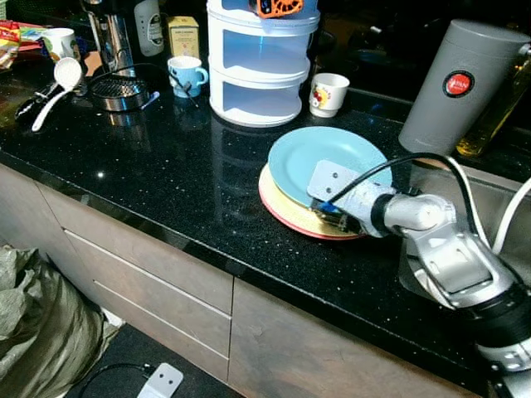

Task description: Kitchen organization

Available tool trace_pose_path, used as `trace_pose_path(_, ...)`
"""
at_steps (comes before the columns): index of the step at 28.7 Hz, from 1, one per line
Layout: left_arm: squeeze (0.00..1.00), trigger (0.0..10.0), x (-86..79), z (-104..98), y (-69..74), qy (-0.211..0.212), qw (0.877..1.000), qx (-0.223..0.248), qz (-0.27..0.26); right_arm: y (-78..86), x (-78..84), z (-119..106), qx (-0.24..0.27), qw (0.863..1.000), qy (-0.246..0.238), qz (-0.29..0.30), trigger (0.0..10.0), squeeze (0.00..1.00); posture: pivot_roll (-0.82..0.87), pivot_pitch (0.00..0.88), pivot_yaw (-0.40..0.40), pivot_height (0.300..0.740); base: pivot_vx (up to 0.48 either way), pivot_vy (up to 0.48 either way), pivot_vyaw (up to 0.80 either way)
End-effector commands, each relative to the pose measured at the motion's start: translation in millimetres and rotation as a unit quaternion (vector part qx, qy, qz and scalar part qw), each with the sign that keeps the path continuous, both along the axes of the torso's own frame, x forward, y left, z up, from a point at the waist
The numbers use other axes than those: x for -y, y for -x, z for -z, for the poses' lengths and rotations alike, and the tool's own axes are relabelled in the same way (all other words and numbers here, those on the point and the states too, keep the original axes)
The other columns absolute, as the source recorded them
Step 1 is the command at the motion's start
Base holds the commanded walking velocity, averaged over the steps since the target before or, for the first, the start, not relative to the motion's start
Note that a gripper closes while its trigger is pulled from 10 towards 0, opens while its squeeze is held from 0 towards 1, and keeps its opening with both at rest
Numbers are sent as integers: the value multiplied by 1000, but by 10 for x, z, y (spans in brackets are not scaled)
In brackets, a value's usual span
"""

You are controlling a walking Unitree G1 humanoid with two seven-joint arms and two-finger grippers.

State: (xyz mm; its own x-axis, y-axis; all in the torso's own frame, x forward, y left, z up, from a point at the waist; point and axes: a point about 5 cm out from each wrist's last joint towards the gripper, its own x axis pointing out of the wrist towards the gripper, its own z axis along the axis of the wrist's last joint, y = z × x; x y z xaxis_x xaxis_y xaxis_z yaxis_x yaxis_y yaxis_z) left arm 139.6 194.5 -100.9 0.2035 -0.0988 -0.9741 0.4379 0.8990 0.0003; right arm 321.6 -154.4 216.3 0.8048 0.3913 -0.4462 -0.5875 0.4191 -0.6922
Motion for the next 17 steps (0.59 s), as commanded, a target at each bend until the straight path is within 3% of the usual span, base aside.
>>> trace_pose_path(1,0,10000,54,19,40,9,1000,-8,6,4,0,131,-3,1000,20,13,0,0,-36,0,-42,740,0,0,0)
trace_pose_path(4,0,10000,55,19,40,9,1000,-8,6,0,-4,160,9,999,23,19,0,0,-35,0,-44,740,0,0,0)
trace_pose_path(9,0,10000,54,20,42,10,1000,-8,6,-30,-10,207,76,996,18,48,0,0,-35,0,-43,740,0,0,0)
trace_pose_path(17,0,10000,51,18,40,9,1000,-8,8,-56,-38,116,196,975,-43,92,0,0,-37,0,-38,740,0,0,0)
